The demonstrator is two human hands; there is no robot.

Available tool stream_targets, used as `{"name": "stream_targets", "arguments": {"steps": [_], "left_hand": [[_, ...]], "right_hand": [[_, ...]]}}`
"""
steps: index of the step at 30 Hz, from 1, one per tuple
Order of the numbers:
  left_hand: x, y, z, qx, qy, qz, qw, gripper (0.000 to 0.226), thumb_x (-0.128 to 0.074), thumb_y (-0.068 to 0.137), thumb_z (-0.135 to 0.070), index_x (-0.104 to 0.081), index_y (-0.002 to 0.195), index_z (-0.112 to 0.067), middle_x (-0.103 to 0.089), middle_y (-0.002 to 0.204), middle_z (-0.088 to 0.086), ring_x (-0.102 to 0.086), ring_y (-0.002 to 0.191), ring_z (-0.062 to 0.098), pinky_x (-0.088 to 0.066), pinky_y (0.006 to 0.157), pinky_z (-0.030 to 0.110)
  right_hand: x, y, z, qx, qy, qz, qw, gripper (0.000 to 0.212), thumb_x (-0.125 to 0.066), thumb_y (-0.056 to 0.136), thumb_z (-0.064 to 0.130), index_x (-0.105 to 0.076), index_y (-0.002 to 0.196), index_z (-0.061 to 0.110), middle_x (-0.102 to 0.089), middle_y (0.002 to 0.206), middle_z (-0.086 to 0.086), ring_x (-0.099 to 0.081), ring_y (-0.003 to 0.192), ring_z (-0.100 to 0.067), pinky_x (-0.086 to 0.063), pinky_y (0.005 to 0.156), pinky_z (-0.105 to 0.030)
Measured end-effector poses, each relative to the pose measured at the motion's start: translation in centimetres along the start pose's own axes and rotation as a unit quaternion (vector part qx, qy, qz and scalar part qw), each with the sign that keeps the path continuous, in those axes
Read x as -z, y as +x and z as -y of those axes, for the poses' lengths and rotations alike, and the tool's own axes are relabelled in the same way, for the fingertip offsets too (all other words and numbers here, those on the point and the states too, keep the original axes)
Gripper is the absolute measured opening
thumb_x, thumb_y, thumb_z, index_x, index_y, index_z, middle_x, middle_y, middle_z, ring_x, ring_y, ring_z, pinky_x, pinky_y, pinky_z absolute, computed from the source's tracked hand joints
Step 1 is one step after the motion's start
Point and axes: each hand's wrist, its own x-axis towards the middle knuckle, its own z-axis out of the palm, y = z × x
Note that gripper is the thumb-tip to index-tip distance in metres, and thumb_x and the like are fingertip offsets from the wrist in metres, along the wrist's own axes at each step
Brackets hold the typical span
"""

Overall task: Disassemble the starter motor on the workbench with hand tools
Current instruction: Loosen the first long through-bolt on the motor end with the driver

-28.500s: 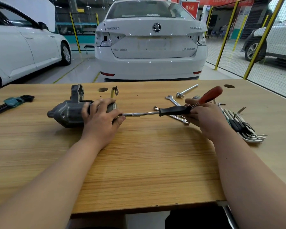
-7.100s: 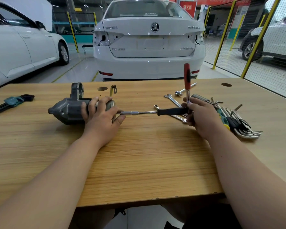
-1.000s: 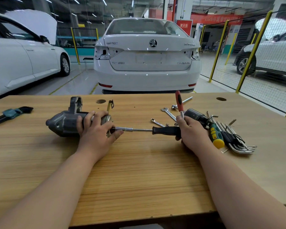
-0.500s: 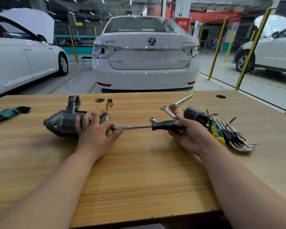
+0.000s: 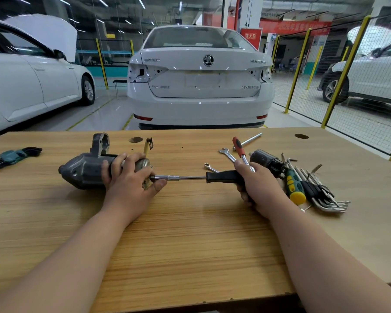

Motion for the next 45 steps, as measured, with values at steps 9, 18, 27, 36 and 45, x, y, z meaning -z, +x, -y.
{"name": "stream_targets", "arguments": {"steps": [9, 18, 27, 36, 45], "left_hand": [[0.0, 0.0, -0.2, 0.006, 0.012, 0.004, 1.0, 0.066, -0.026, 0.069, -0.082, -0.064, 0.098, -0.037, -0.031, 0.146, -0.006, -0.003, 0.14, 0.02, 0.017, 0.11, 0.039], [0.2, -0.1, -0.2, 0.002, 0.017, 0.005, 1.0, 0.069, -0.025, 0.069, -0.083, -0.064, 0.1, -0.035, -0.031, 0.146, -0.005, -0.003, 0.14, 0.022, 0.017, 0.11, 0.041], [0.0, -0.1, -0.1, -0.002, 0.017, 0.005, 1.0, 0.059, -0.033, 0.074, -0.081, -0.064, 0.099, -0.037, -0.03, 0.146, -0.006, -0.002, 0.14, 0.021, 0.017, 0.11, 0.04], [0.0, -0.1, -0.2, 0.003, 0.012, -0.002, 1.0, 0.068, -0.023, 0.068, -0.084, -0.064, 0.097, -0.038, -0.031, 0.145, -0.006, -0.003, 0.139, 0.021, 0.017, 0.11, 0.04], [-0.2, 0.0, 0.0, 0.0, 0.017, 0.0, 1.0, 0.061, -0.03, 0.072, -0.082, -0.063, 0.099, -0.039, -0.03, 0.146, -0.006, -0.002, 0.14, 0.022, 0.016, 0.111, 0.042]], "right_hand": [[0.7, 0.4, 0.0, -0.099, 0.288, 0.117, 0.945, 0.028, -0.061, 0.092, 0.006, -0.06, 0.116, 0.019, -0.067, 0.08, -0.007, -0.052, 0.053, -0.011, -0.047, 0.049, -0.025], [-0.2, 0.4, 0.5, -0.102, 0.166, 0.036, 0.98, 0.039, -0.055, 0.094, 0.053, -0.063, 0.109, 0.018, -0.066, 0.089, -0.009, -0.055, 0.057, -0.018, -0.047, 0.05, -0.03], [0.0, 0.0, 0.6, -0.08, 0.16, 0.053, 0.982, 0.017, -0.058, 0.098, 0.033, -0.061, 0.103, 0.017, -0.057, 0.066, -0.004, -0.048, 0.047, -0.012, -0.042, 0.044, -0.025], [0.5, 0.1, 0.4, -0.076, 0.226, 0.106, 0.965, 0.026, -0.054, 0.097, 0.012, -0.059, 0.12, 0.024, -0.059, 0.105, -0.015, -0.057, 0.059, -0.018, -0.051, 0.053, -0.03], [0.2, 0.0, 0.3, -0.021, 0.047, 0.032, 0.998, 0.034, -0.041, 0.101, 0.054, -0.059, 0.108, 0.027, -0.069, 0.064, -0.006, -0.054, 0.044, -0.018, -0.044, 0.043, -0.026]]}}
